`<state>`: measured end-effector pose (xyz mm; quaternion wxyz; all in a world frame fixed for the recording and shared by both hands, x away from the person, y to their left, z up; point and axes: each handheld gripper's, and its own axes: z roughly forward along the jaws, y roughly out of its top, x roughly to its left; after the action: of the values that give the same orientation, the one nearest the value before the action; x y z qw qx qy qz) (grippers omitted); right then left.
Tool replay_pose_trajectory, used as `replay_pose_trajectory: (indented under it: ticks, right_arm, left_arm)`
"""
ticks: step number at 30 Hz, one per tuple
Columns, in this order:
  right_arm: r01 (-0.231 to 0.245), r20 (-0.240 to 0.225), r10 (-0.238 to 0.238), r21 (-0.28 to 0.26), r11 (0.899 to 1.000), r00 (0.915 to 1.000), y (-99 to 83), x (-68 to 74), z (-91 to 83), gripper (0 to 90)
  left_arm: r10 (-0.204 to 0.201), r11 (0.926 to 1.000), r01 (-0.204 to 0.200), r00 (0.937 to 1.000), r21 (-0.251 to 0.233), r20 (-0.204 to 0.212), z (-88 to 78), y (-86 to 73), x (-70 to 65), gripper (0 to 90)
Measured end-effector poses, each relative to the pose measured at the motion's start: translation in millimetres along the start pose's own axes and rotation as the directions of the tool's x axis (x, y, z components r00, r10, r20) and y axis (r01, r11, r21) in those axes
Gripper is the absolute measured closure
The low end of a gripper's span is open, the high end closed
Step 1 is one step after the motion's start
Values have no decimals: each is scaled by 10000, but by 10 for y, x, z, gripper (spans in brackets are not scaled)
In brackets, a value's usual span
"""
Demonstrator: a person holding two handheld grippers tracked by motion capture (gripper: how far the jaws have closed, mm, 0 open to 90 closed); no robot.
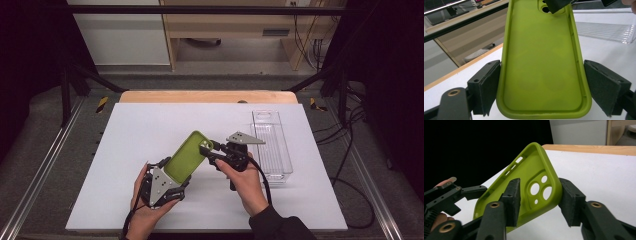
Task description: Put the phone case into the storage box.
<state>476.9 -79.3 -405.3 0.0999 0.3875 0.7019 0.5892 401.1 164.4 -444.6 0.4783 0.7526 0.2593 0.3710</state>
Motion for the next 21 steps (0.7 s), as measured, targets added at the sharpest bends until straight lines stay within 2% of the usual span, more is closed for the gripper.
replay_pose_trajectory:
  ticks: [1,5,15,21]
  right_arm:
    - [125,81,-125,-8,9999,9999,1,9,1,567]
    - [100,62,-99,-165,9998,9999,11,13,-14,630]
    - [-345,-48,343,-342,9988,9994,36,12,-31,692]
    - [-400,-3,400,-351,9986,9992,74,39,-44,721]
  left_arm:
    - [-11,10000,11,10000,8,-7,2,-1,3,165]
    - [-80,9999,80,10000,66,-13,16,-11,7,164]
    - [-170,9998,170,9998,60,-70,19,-10,-6,163]
    - [-352,9994,352,9994,52,-52,31,-15,-5,163]
